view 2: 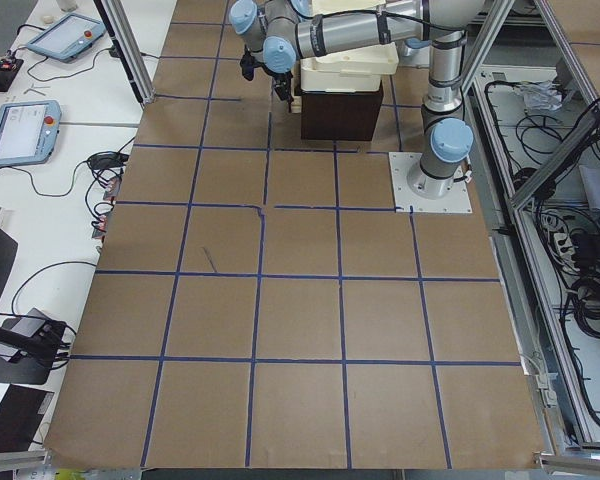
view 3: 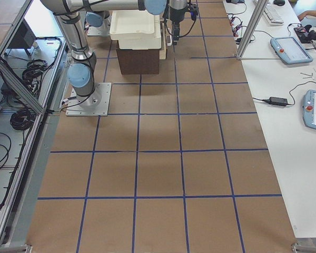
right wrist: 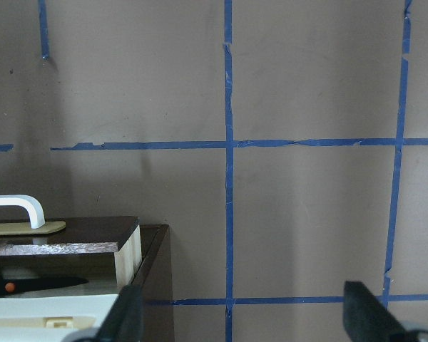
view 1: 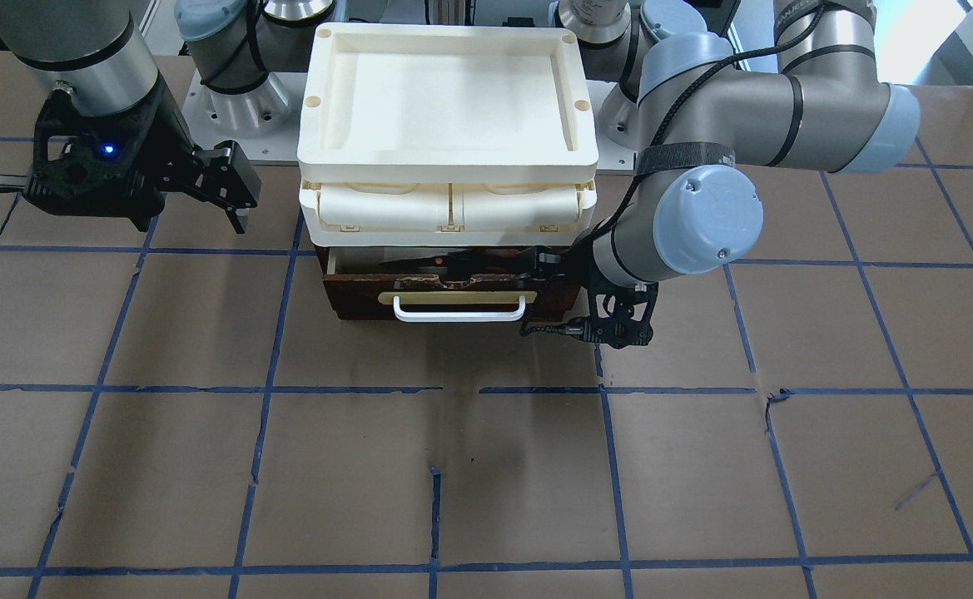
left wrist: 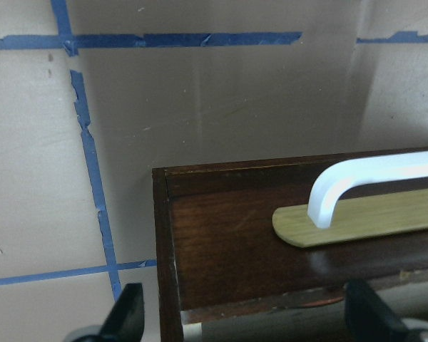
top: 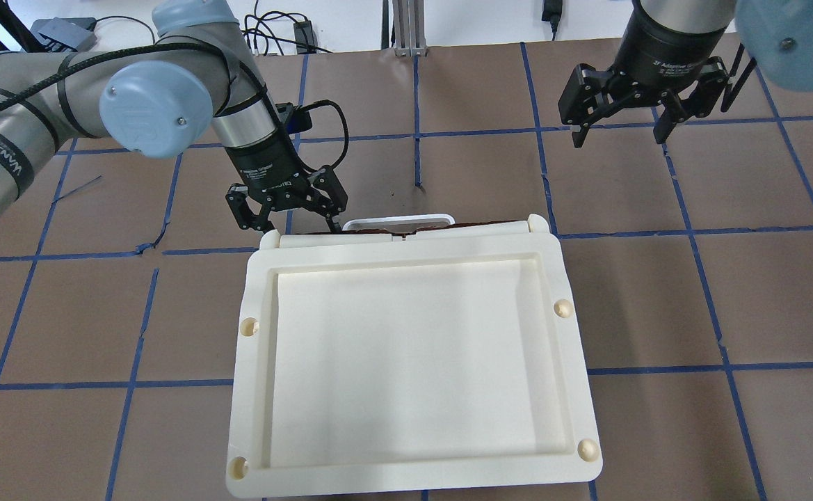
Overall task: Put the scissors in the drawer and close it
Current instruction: 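Press the drawer fully shut with the left gripper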
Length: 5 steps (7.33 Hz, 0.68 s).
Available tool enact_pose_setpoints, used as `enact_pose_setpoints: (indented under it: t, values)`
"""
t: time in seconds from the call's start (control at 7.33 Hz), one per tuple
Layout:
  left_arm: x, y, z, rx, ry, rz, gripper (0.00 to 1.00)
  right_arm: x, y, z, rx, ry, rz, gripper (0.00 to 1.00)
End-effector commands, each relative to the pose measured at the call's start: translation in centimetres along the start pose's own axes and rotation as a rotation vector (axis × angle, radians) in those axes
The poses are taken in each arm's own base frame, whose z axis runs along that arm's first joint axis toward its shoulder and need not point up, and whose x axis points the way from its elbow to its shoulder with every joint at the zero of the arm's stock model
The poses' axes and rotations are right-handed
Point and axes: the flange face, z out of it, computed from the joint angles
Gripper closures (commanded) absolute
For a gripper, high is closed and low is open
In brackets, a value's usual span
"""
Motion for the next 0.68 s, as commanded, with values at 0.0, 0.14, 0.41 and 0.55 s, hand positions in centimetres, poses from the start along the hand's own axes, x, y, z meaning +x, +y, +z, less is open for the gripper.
enact_pose_setpoints:
  t: [0.0, 0.14, 0.41, 0.55]
  values:
    - [-0.1, 0.2, 0.3, -0.020, -0.001, -0.009, 0.00, 0.0, 0.0, 0.0, 0.000, 0.000, 0.000, 0.00]
    - [0.0, 0.2, 0.5, -0.024, 0.000, -0.026, 0.00, 0.0, 0.0, 0.0, 0.000, 0.000, 0.000, 0.00]
    - [0.2, 0.0, -1.0, 0.020, -0.001, -0.012, 0.00, 0.0, 0.0, 0.0, 0.000, 0.000, 0.000, 0.00]
    - [0.4, -0.2, -2.6, 0.101, -0.001, 0.006, 0.00, 0.0, 0.0, 0.0, 0.000, 0.000, 0.000, 0.00]
